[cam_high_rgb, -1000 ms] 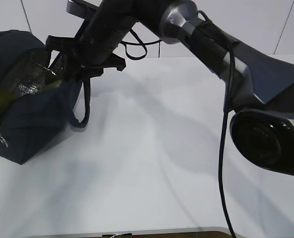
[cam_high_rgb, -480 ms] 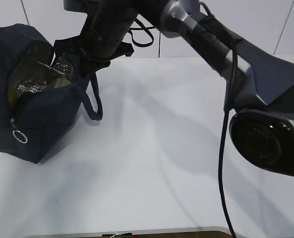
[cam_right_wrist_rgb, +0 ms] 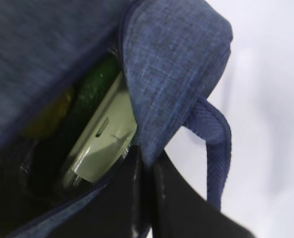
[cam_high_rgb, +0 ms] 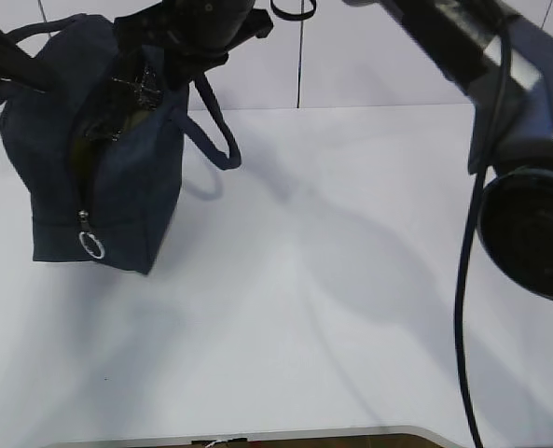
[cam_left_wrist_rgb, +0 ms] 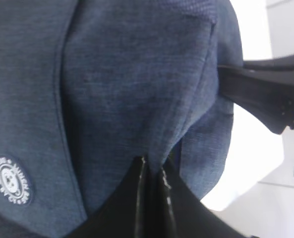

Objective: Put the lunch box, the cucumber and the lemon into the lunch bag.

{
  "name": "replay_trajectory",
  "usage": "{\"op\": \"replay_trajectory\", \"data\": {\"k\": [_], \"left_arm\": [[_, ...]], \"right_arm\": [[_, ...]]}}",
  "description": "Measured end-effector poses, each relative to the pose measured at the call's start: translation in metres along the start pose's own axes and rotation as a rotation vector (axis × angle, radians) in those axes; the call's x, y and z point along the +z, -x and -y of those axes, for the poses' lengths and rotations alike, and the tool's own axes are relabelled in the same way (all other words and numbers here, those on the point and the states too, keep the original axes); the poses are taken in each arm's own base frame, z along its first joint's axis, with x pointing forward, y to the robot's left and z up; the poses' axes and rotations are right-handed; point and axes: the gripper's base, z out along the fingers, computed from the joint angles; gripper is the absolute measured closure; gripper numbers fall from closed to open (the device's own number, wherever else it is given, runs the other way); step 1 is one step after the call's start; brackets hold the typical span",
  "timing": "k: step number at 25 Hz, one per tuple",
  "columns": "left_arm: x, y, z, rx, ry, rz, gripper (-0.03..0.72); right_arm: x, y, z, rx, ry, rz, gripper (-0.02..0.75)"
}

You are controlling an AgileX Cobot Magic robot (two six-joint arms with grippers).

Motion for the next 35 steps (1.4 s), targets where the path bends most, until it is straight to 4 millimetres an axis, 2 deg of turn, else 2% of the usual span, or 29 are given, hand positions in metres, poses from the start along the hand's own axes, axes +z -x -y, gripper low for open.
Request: {"op": "replay_trajectory", "data": {"k": [5, 9, 15, 19, 23, 35], "left_arm": [[0.012, -0.003, 0.018, 0.006, -0.076, -0.015, 0.699], [0.015, -0.003, 0.023, 0.002, -0.104, -0.014, 0.699], [0.028, -0.008, 0.041, 0.015, -0.164, -0.041, 0.699], [0.044, -0.018, 0.061, 0.057, -0.189, -0.098, 0.699], [0.053, -0.024, 0.071, 0.08, -0.202, -0.125, 0.699], [0.061, -0.023, 0.074, 0.086, -0.191, -0.099, 0.7]], "right_arm": [[-0.035, 0.001, 0.004, -0.054, -0.075, -0.011, 0.727], [-0.058, -0.006, 0.005, -0.091, -0.108, -0.051, 0.727], [-0.079, -0.022, 0.009, -0.13, -0.165, -0.121, 0.727], [-0.076, -0.033, 0.014, -0.16, -0.208, -0.175, 0.728], [-0.074, -0.037, 0.018, -0.183, -0.24, -0.194, 0.727], [-0.075, -0.036, 0.024, -0.225, -0.306, -0.194, 0.728]]}}
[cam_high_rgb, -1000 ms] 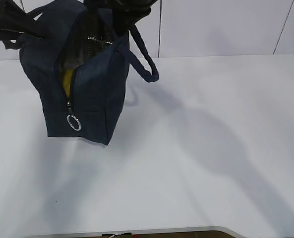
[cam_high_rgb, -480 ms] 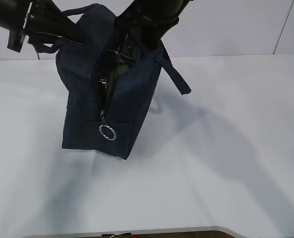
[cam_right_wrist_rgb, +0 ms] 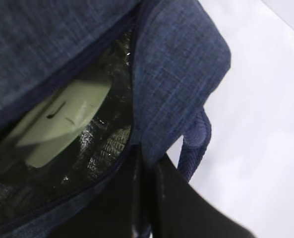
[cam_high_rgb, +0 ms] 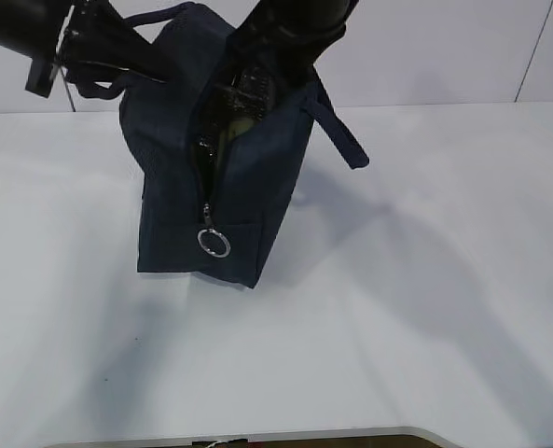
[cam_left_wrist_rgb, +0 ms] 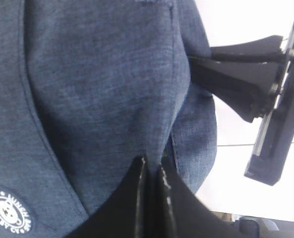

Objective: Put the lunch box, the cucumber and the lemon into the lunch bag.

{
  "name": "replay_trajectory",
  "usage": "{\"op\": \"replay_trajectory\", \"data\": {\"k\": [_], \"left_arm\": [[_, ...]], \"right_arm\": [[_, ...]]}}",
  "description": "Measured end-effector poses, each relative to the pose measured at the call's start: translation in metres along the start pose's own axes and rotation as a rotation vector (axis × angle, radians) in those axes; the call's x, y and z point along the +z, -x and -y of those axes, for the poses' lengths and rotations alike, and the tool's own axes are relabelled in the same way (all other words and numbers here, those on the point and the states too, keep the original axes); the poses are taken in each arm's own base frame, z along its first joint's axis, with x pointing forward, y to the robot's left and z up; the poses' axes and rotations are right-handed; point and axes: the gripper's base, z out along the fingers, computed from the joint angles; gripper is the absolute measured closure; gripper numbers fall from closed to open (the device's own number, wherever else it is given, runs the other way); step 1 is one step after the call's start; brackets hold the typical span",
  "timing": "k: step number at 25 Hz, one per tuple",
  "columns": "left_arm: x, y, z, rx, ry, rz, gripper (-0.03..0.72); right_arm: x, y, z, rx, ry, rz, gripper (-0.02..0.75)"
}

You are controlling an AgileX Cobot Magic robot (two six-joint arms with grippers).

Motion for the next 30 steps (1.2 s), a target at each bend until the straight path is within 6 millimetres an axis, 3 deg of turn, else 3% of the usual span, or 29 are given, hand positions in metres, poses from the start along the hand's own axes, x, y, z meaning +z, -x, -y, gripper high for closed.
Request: {"op": "replay_trajectory", "data": {"k": [9, 17, 30], "left_arm": [[0.027, -0.003, -0.002, 0.003, 0.009, -0.043, 0.7], [0.063, -0.008, -0.015, -0.023, 0.022, -0.111, 0.7], [0.067, -0.009, -0.021, -0.029, 0.034, -0.123, 0.69]], "right_arm": [[0.026, -0.016, -0.005, -0.038, -0.02, -0.099, 0.728], [0.027, -0.017, -0.001, -0.052, -0.06, -0.107, 0.728], [0.027, -0.017, 0.0, -0.04, -0.07, -0.107, 0.715]]}}
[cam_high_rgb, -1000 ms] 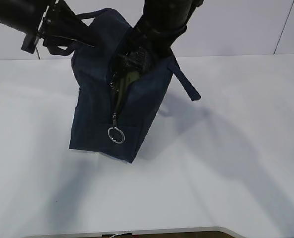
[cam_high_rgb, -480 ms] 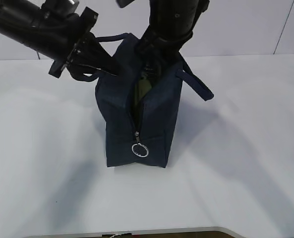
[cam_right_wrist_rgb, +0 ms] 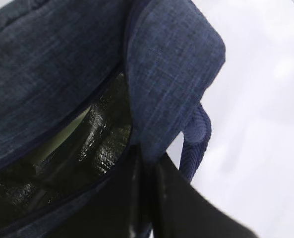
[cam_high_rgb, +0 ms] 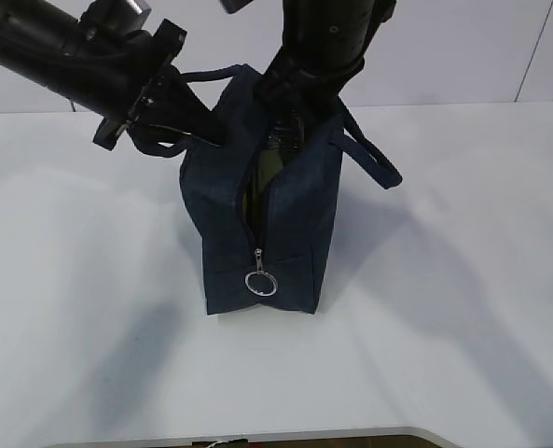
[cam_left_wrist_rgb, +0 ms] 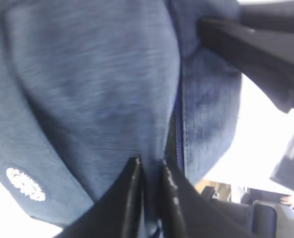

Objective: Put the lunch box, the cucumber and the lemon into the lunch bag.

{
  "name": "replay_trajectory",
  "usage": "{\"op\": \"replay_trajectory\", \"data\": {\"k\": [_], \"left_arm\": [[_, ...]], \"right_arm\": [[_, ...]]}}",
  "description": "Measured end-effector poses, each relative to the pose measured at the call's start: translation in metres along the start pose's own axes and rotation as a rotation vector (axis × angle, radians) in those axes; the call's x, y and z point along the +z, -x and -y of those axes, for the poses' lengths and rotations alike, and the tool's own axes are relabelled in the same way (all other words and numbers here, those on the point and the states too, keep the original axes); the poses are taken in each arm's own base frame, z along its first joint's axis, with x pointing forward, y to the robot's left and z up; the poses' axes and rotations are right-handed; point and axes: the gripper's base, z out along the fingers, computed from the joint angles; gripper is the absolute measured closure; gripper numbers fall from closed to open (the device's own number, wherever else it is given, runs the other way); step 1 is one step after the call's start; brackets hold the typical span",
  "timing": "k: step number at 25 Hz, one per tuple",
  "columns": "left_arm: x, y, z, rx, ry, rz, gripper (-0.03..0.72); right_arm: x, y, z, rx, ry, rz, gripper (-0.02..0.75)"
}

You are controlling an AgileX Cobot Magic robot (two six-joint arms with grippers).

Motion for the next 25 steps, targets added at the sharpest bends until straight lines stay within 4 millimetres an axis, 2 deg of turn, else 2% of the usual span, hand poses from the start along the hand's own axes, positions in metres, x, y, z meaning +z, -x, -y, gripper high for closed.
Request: {"op": "replay_trajectory", "data": {"k": [5, 16, 19, 25], "left_arm": [[0.0, 0.0, 0.0, 0.0, -0.002, -0.004, 0.649], [0.0, -0.002, 0.001, -0.006, -0.014, -0.027, 0.496], [0.0, -0.003, 0.002, -0.01, -0.017, -0.035, 0.457], [-0.002, -0.003, 0.001, -0.017, -0.023, -0.043, 0.445]], "right_arm": [[0.0, 0.0, 0.0, 0.009, 0.0, 0.0, 0.682], [-0.006, 0.001, 0.003, 0.043, -0.01, 0.029, 0.494], [-0.007, 0.001, 0.003, 0.057, -0.01, 0.032, 0.481], [-0.016, 0.0, 0.006, 0.067, -0.013, 0.051, 0.476]]}}
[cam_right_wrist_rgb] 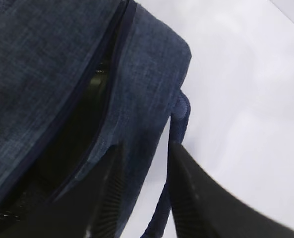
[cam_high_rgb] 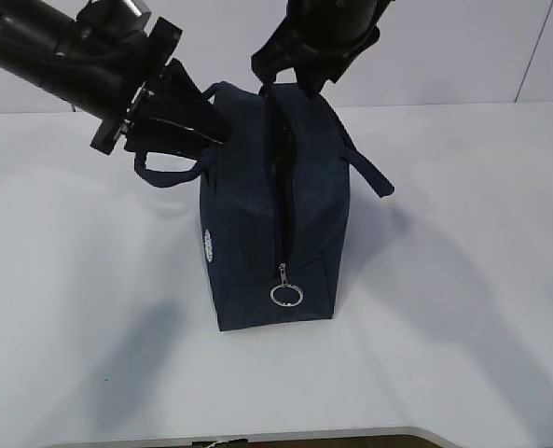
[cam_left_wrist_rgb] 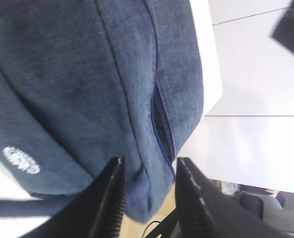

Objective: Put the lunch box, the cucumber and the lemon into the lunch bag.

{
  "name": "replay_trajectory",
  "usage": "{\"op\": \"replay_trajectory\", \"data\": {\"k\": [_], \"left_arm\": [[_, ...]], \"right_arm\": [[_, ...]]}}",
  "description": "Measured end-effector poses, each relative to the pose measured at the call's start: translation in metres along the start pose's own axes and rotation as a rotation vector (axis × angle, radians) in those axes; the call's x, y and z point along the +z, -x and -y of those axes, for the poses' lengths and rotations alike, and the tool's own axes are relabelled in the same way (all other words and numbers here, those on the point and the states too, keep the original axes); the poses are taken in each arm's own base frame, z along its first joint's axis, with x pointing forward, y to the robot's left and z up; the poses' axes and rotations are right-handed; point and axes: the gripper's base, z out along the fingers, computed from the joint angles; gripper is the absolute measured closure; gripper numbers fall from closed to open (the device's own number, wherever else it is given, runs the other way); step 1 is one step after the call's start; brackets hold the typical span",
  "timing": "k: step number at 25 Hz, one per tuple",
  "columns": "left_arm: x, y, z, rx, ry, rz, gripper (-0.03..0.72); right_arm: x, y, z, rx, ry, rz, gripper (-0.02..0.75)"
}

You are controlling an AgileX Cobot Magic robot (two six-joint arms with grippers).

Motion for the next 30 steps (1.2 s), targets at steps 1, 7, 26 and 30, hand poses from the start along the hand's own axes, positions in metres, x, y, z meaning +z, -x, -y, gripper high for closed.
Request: {"op": "replay_trajectory", "data": {"k": [1, 7, 26, 30], "left_arm": [[-0.002, 0.0, -0.002, -0.004, 0.0, 0.001, 0.444], [-0.024, 0.0, 0.0, -0.004, -0.01, 0.02, 0.443], [-0.088, -0.035, 0.031, 0.13, 0.375, 0.034, 0.442], [-0.1, -0.05, 0.05, 0.199, 0.47, 0.049, 0.442]], "right_arm": [[-0.006, 0.0, 0.002, 0.006, -0.002, 0.013, 0.476], [-0.04, -0.003, 0.013, 0.028, -0.01, 0.08, 0.476], [-0.129, -0.038, 0.023, 0.122, 0.142, 0.226, 0.476], [-0.135, -0.059, 0.022, 0.116, 0.147, 0.195, 0.476]]}}
